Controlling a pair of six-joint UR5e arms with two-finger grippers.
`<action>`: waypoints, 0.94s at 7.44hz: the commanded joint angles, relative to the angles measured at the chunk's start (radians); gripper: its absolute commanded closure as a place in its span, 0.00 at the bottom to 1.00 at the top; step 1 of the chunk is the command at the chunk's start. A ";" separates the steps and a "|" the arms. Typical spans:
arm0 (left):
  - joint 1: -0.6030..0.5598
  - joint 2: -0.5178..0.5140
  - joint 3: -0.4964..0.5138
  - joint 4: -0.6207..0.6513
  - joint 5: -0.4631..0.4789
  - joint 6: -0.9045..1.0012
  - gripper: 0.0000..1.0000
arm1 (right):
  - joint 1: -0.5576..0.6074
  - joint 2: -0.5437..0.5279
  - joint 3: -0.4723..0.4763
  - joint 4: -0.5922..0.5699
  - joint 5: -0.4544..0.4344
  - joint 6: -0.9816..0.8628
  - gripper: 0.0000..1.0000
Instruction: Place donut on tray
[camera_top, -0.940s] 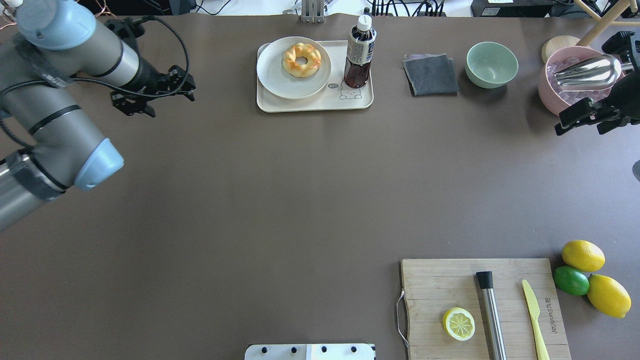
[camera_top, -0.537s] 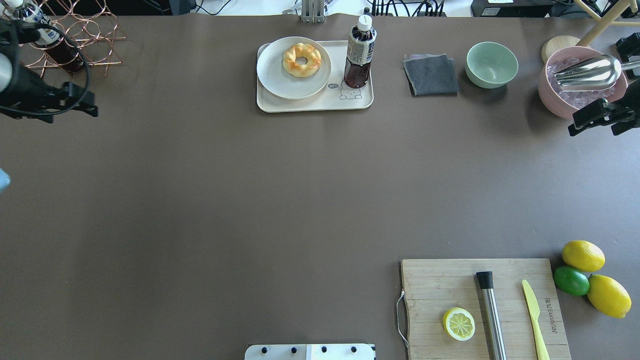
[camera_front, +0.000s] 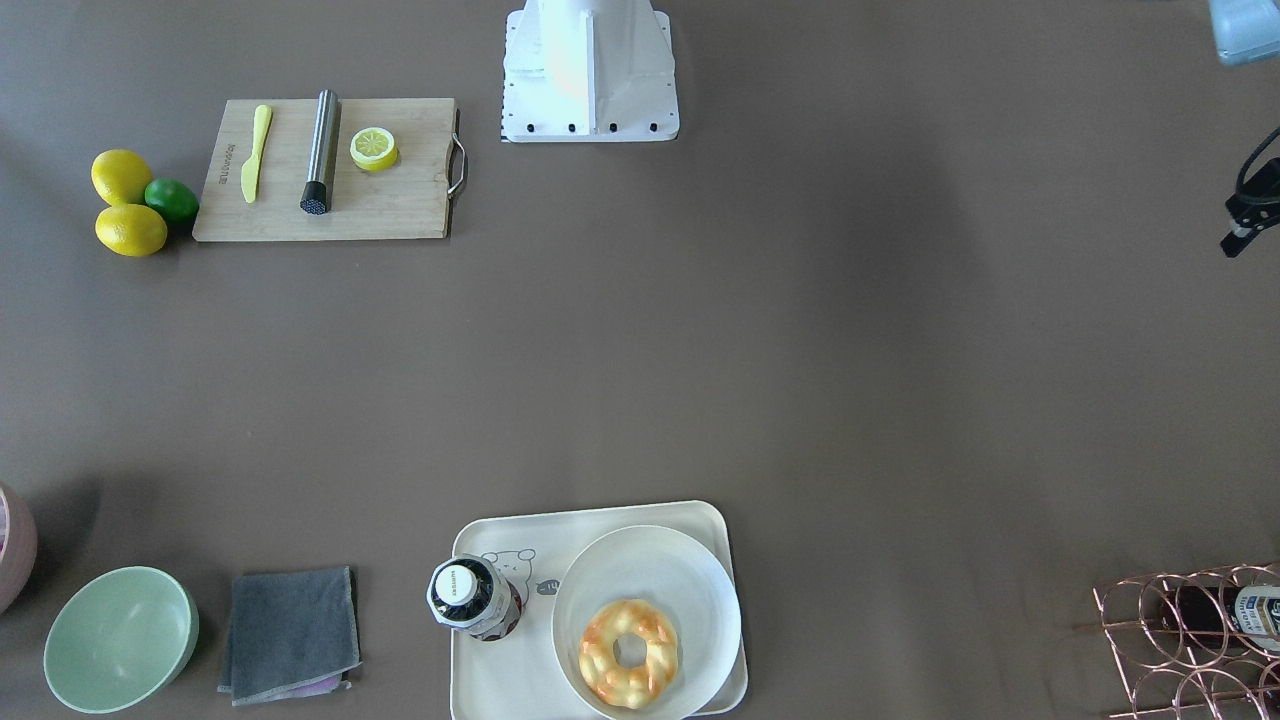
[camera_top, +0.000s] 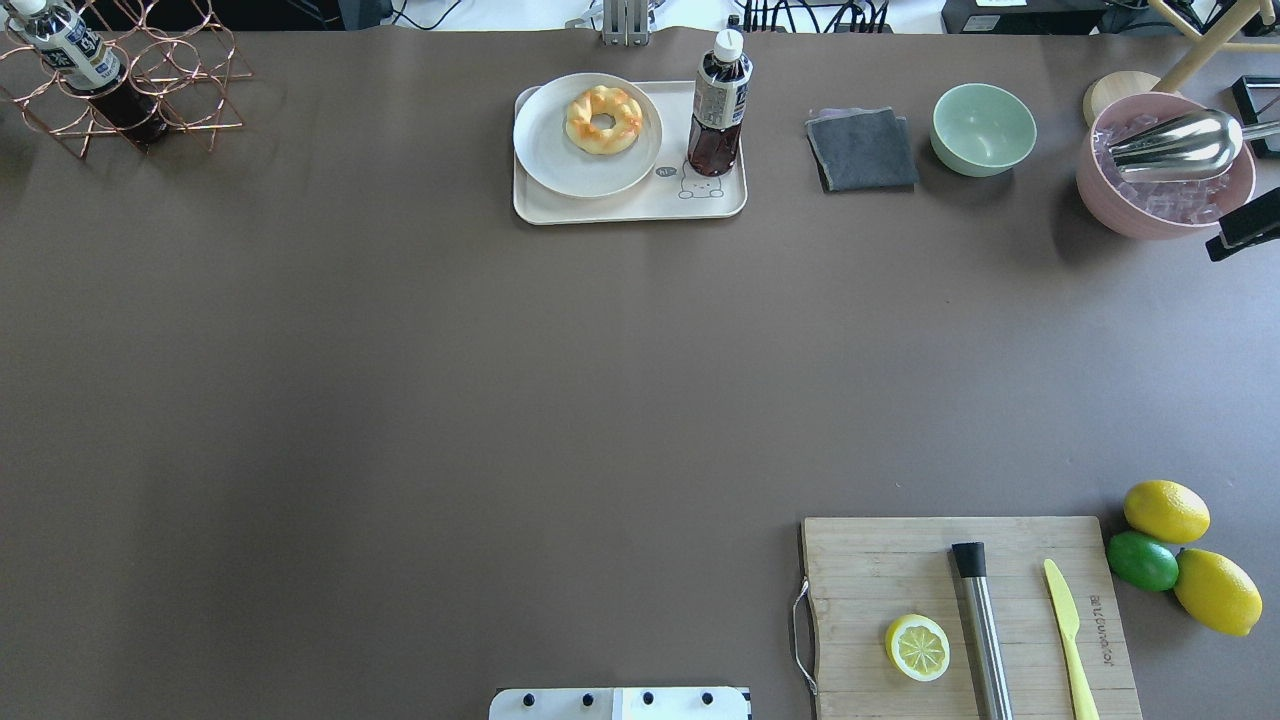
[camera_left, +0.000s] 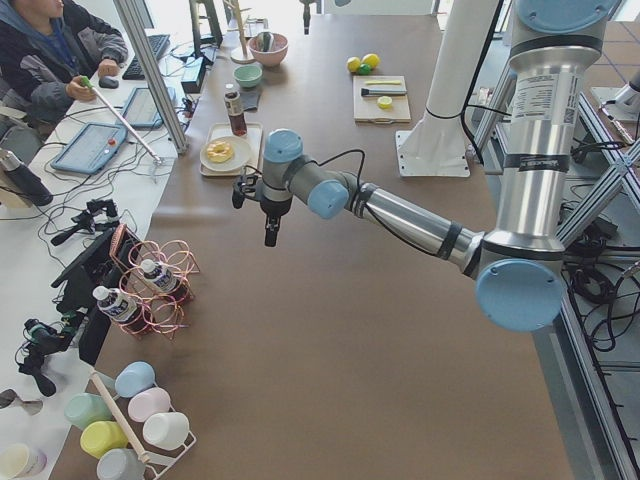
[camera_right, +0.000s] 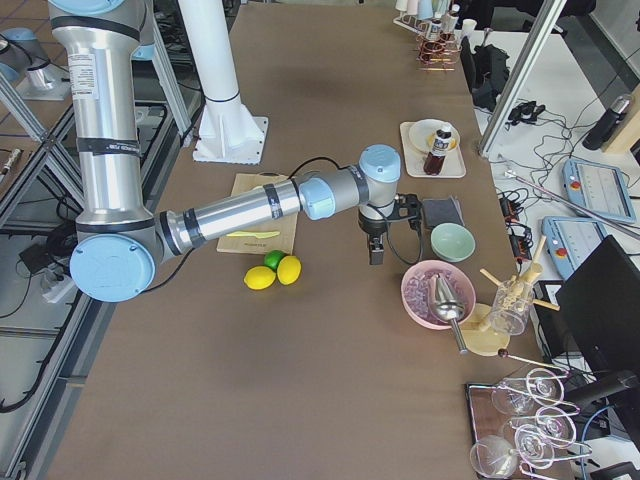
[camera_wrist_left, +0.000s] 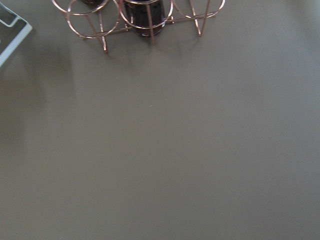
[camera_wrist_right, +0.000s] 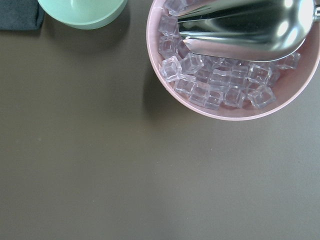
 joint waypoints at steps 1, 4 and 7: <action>-0.209 0.098 0.036 -0.001 -0.110 0.209 0.02 | 0.030 -0.017 -0.005 0.000 0.003 -0.027 0.00; -0.214 0.095 0.059 0.000 -0.132 0.193 0.02 | 0.066 -0.029 -0.005 -0.008 0.003 -0.049 0.00; -0.244 0.109 0.049 -0.001 -0.119 0.180 0.02 | 0.080 -0.040 -0.002 -0.008 0.003 -0.049 0.00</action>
